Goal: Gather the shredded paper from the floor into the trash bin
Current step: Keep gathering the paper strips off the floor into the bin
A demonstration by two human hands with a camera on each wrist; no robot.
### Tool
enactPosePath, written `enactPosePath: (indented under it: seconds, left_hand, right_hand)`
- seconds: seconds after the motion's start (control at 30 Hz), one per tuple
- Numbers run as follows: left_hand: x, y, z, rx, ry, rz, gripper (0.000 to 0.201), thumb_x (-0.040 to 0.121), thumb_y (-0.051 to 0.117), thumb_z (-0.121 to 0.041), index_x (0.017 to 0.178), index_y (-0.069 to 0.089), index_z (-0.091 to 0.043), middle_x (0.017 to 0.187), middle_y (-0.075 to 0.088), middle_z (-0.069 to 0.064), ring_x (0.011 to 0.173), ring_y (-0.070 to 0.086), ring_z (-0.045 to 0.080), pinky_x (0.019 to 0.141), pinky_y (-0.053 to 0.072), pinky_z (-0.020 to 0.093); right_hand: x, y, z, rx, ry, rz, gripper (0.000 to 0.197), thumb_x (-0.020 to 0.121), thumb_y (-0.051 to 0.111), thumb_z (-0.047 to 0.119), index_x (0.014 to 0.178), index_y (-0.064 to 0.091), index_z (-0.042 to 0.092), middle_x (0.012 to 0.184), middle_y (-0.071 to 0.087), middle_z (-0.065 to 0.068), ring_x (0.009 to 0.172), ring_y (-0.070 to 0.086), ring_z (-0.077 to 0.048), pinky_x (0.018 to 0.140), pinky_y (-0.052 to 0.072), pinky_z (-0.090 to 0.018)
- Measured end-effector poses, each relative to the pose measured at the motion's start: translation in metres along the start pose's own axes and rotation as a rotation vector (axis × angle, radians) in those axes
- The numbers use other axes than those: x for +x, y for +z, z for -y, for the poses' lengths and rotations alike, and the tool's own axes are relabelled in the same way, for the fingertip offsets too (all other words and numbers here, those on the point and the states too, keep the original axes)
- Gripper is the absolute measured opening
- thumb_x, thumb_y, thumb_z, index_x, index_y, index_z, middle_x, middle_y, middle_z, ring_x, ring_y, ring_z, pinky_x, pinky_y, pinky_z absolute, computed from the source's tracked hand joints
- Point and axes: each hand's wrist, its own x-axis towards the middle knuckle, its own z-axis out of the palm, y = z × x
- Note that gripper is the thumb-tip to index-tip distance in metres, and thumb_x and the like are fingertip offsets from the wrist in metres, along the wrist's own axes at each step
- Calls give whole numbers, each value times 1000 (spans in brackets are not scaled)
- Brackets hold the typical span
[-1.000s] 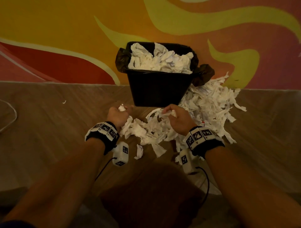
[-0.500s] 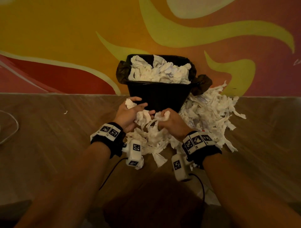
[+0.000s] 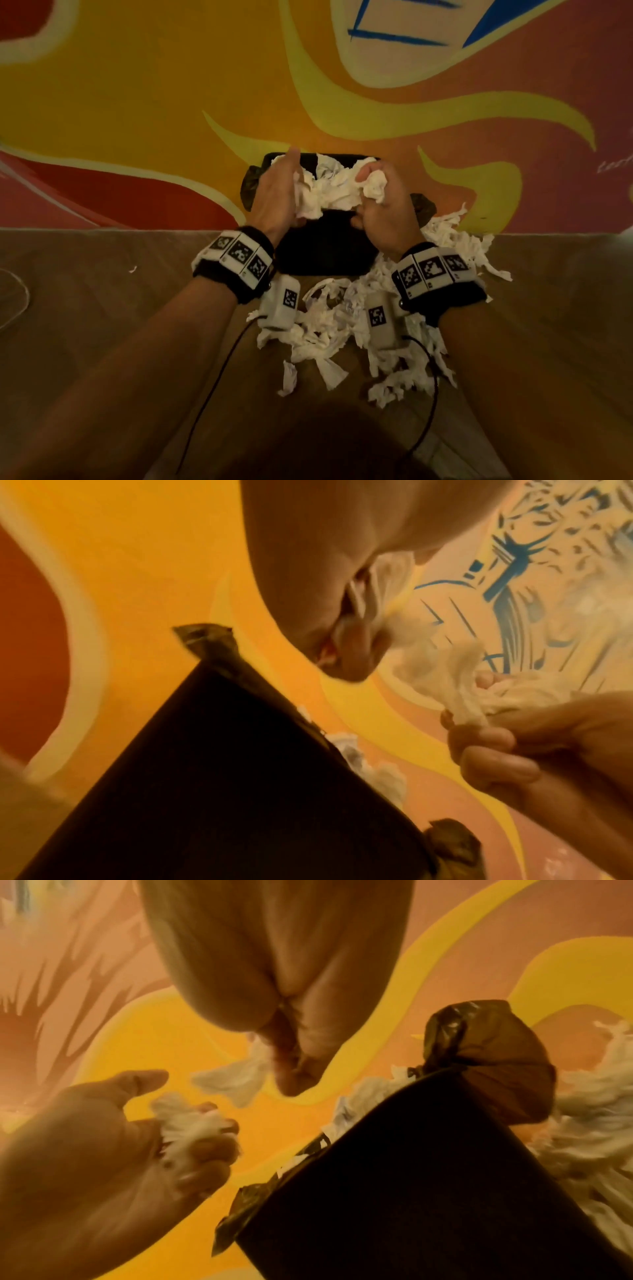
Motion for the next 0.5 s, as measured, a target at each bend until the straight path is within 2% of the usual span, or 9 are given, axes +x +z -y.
enactPosePath:
  seconds: [0.03,0.07,0.13,0.2,0.23,0.33,0.4,0.47,0.5]
  left_hand:
    - [9,1,-5,-19,-24,13,69,87,35,-63,111,60,-3,99,60,14,85,58,24,80,46,38]
    - [17,3,-10,-21,-39,35,61,85,35,-57,103,58,-4,89,53,10,78,51,20,74,43,36]
    - [31,6,-15,75,-58,75,41,81,31,-50,91,46,-12,83,40,9,70,41,22,68,39,38]
    - [43,8,-13,370,-68,112,37,93,29,-39,109,48,-11,112,42,9,100,48,29,89,41,44]
    - [49,8,-9,552,-73,146,36,99,29,-30,126,44,-12,133,35,9,120,39,33,102,35,47]
    - [56,8,-1,838,-113,312,56,100,35,-18,152,14,-16,156,9,17,139,17,43,113,24,51]
    - [56,8,-2,975,-17,404,64,99,40,-11,154,7,-10,149,29,26,130,37,44,102,38,48]
    - [54,8,-3,1027,51,499,70,98,42,-8,153,0,-8,116,58,23,94,59,37,71,48,43]
    - [53,7,-3,1040,71,493,72,98,44,-8,154,-2,-11,97,62,17,75,59,30,58,45,39]
  right_hand:
    - [8,-2,3,-79,-27,-25,35,86,35,-8,88,45,25,70,40,-4,52,37,-19,49,32,-29]
    - [15,-5,4,-156,-49,-45,29,86,39,-4,90,45,24,73,42,-1,52,37,-13,51,32,-26]
    - [28,-8,6,-258,37,-46,11,88,45,21,99,48,22,91,50,-4,69,45,-10,67,37,-27]
    - [40,-10,5,-397,172,56,28,90,38,40,109,49,22,116,47,-9,99,47,-22,82,33,-34]
    - [45,-11,3,-565,206,148,30,95,33,37,113,49,20,125,42,-10,110,42,-28,87,31,-35]
    - [54,-13,0,-871,283,317,27,100,30,19,115,53,16,129,33,-18,103,44,-36,95,36,-38]
    - [55,-12,-1,-920,316,396,37,99,36,15,135,45,12,142,25,-20,97,49,-36,91,43,-41]
    - [55,-11,1,-970,288,431,45,98,40,11,143,36,8,144,25,-21,89,50,-33,82,45,-40]
    - [54,-10,2,-992,253,436,48,96,43,7,144,34,9,143,28,-21,95,51,-35,83,46,-39]
